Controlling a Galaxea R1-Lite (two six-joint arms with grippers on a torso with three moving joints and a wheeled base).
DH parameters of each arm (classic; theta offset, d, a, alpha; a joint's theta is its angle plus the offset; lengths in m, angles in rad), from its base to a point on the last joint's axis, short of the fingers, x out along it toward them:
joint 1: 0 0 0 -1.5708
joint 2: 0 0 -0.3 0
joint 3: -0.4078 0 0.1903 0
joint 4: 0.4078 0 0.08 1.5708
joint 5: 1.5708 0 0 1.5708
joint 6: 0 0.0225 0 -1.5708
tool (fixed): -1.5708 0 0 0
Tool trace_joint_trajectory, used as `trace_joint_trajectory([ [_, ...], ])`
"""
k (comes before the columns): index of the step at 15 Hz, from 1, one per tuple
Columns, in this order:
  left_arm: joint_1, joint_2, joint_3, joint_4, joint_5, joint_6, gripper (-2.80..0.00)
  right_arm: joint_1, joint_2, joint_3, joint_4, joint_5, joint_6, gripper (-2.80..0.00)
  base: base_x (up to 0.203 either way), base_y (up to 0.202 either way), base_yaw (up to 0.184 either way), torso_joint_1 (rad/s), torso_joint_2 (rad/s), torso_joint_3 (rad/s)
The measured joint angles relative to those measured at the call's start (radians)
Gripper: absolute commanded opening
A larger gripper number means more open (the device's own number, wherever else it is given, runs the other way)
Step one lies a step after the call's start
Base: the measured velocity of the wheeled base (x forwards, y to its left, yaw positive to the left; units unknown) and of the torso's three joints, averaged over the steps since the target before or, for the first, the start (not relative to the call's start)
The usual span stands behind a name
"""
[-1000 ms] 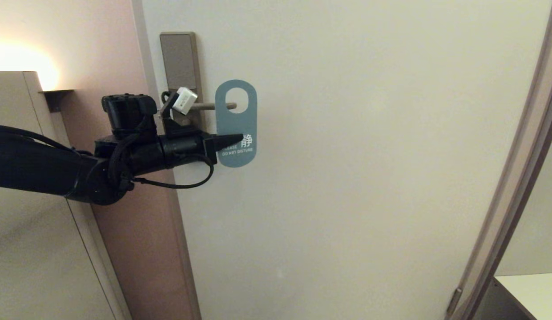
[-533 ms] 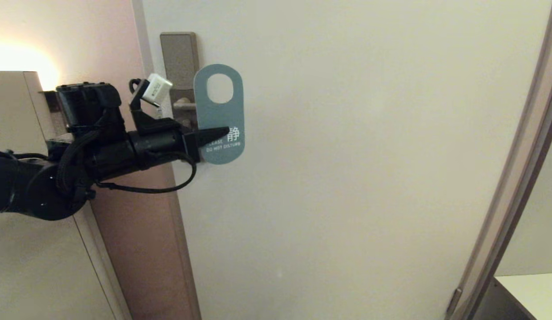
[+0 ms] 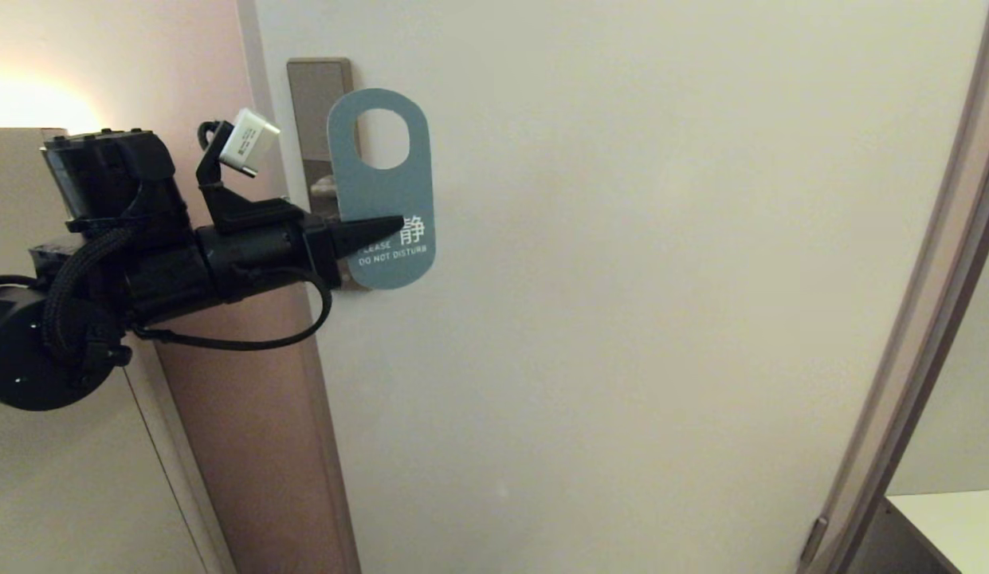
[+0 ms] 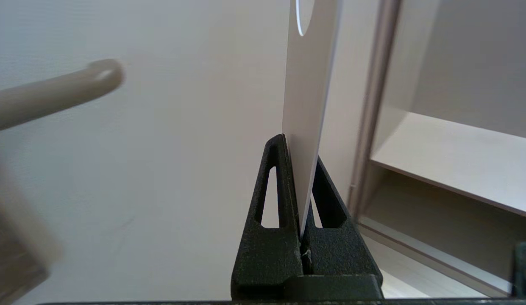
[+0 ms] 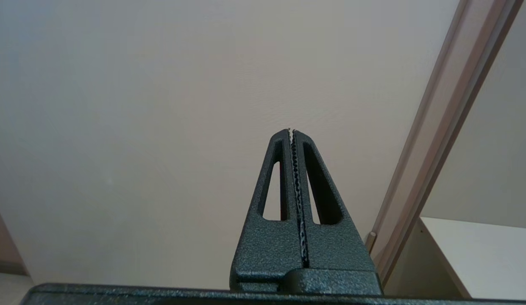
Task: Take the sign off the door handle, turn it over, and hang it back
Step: Hand it to the other hand
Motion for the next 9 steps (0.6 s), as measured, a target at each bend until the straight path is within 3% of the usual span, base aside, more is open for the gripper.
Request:
trace_joint_trajectory([
  [4, -0.031, 0.011, 0.055, -0.006, -0.003, 0.006, -2.8, 0.0, 0.0, 0.0, 0.0, 0.001, 0.0, -2.8, 0.0, 0.0, 0.0, 0.0, 0.0, 0.0],
  [9, -0.107, 0.015, 0.231, -0.155, -0.002, 0.009, -2.8, 0.0, 0.0, 0.0, 0.0, 0.001, 0.001, -2.8, 0.0, 0.0, 0.0, 0.0, 0.0, 0.0],
])
